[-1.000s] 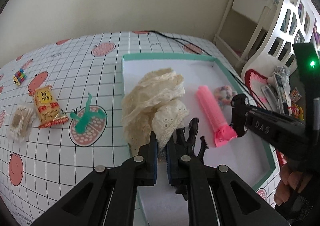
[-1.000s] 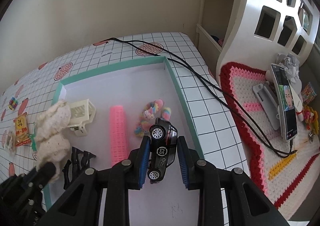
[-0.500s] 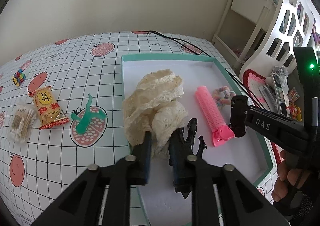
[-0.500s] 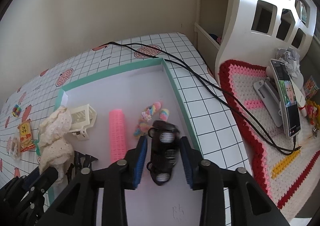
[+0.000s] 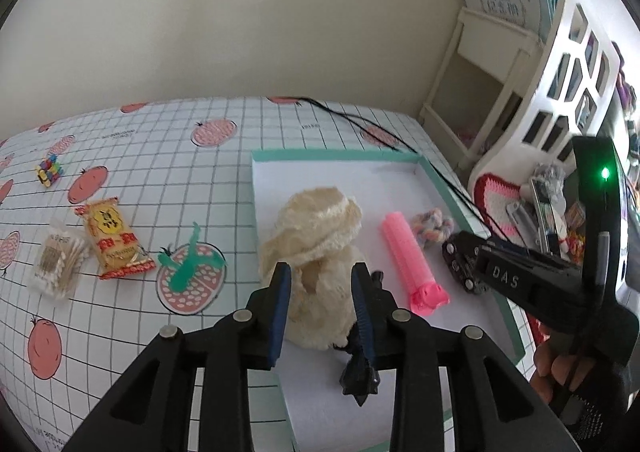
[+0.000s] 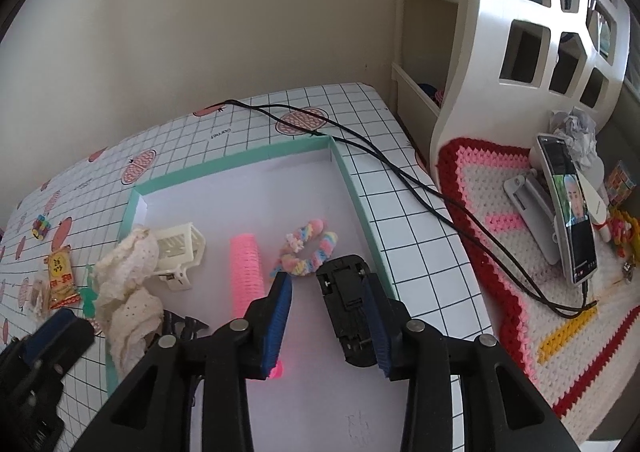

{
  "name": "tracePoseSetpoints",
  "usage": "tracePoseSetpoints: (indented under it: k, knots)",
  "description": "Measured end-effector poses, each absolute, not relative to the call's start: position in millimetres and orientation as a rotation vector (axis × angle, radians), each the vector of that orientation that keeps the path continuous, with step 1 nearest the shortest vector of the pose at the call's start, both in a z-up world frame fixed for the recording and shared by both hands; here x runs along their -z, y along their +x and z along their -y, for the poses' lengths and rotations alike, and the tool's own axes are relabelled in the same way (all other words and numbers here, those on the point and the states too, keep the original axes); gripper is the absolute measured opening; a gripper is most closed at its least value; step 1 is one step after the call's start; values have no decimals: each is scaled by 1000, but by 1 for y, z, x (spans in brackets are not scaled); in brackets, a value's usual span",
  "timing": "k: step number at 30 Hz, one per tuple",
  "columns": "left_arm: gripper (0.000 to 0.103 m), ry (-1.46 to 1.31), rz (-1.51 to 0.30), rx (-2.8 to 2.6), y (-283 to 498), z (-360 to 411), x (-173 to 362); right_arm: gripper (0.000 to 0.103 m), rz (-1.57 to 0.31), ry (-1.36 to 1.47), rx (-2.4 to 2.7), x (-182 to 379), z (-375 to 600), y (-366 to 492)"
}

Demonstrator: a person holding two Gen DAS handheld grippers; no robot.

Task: Organize objects
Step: 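Open the left tool over the tray while the right tool lowers and releases the car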

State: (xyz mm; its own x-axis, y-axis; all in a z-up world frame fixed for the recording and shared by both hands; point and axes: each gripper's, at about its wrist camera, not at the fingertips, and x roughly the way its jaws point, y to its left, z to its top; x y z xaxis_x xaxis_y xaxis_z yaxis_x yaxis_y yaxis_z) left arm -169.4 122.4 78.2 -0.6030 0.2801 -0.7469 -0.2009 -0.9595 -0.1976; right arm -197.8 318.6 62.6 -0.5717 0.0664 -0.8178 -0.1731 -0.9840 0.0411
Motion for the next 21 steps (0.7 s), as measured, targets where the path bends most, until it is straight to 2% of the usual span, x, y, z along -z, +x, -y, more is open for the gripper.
tracePoseSetpoints:
  k: [4, 7, 9, 13, 15, 18, 21]
  knots:
    - [34, -1228, 165, -2641, -171, -112, -82, 40, -161, -1388, -2675, -61, -315, -198]
    - [44, -1247, 177, -2668, -173, -107, -79, 40, -162, -1393, -2683, -59, -313, -198]
    - [47, -1260, 176, -2684, -174, -104, -77, 40, -173, -1391, -2691, -59, -313, -197]
    - [59, -1295, 207, -2722, -176, -95, -73, 57, -196, -1376, -2720, -61, -312, -196]
    - [61, -1308, 226, -2736, -177, -90, -71, 61, -199, -1370, -2732, -62, -311, -195]
    - [73, -1327, 248, -2759, -179, -84, -68, 68, -220, -1366, -2744, -63, -311, -195]
    - [82, -1332, 265, -2789, -180, -79, -65, 80, -243, -1358, -2749, -62, -312, -194]
